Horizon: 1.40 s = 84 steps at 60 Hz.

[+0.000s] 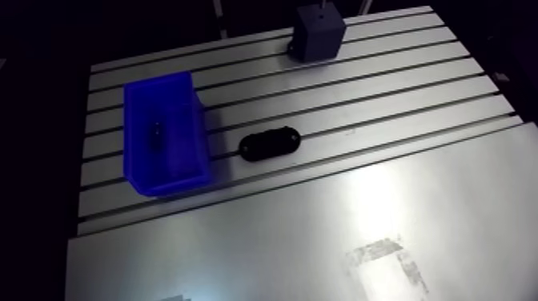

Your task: Pick up the M10 bolt and insert it into the hole until fully seated.

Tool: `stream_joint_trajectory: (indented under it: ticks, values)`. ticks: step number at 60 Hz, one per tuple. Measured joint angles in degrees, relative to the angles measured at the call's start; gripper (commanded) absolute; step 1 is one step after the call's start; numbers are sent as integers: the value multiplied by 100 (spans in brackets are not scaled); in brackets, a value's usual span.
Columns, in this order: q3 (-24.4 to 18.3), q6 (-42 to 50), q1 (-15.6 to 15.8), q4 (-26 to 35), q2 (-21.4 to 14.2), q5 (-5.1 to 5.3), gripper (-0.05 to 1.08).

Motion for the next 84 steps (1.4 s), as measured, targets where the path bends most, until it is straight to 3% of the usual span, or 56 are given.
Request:
stream_joint_trajectory:
  ticks: [84]
  values:
    - [193, 39, -7, -137, 6, -22, 108]
